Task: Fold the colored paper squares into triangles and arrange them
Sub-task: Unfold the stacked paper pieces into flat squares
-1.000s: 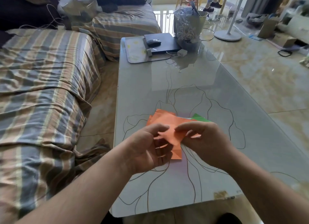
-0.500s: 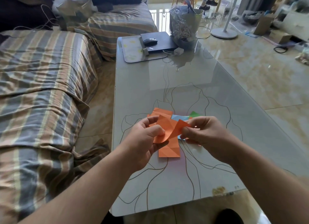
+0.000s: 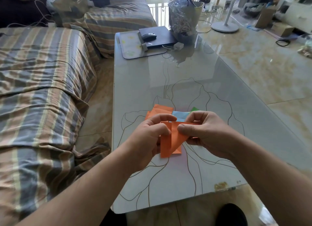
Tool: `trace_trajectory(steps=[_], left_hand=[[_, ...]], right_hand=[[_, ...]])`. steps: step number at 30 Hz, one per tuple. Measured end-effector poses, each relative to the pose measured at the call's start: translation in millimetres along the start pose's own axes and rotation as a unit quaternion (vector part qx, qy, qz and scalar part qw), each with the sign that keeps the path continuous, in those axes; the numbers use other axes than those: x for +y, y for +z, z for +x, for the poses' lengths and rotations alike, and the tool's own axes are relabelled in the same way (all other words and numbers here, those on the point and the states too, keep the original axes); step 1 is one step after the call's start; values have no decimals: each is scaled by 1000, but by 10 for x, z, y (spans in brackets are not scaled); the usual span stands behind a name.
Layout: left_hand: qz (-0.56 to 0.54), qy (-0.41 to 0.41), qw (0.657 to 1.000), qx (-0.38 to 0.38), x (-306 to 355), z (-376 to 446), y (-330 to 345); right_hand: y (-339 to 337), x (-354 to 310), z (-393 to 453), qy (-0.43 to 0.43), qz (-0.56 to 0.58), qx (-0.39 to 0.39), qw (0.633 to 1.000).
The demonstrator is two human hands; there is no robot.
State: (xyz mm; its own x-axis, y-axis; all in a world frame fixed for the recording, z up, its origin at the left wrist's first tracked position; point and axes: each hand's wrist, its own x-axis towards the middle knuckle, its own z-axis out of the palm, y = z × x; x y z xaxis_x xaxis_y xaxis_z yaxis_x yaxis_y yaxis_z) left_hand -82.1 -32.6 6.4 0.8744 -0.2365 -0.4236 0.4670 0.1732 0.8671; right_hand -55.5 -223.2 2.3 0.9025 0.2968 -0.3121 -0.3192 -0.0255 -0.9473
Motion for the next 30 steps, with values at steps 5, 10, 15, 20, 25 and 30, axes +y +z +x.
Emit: trace_trajectory(steps=[5, 10, 15, 20, 25, 30], left_hand=[[16, 27, 998, 50, -29, 27, 6], [59, 61, 994, 70, -80, 39, -17], [27, 69, 993, 92, -89, 74, -38], [-15, 69, 992, 107, -109, 109, -55], [-22, 66, 993, 93, -115, 106, -36], [7, 66, 994, 87, -108, 100, -19]], right_hand=[[3, 13, 15, -7, -3, 15, 1000], [-3, 22, 10, -15, -8, 31, 999], [21, 24, 16, -14, 27, 68, 997], [45, 12, -12, -4, 144, 85, 986], [72, 26, -31, -9, 161, 110, 981], [47, 49, -22, 1, 150, 118, 982]])
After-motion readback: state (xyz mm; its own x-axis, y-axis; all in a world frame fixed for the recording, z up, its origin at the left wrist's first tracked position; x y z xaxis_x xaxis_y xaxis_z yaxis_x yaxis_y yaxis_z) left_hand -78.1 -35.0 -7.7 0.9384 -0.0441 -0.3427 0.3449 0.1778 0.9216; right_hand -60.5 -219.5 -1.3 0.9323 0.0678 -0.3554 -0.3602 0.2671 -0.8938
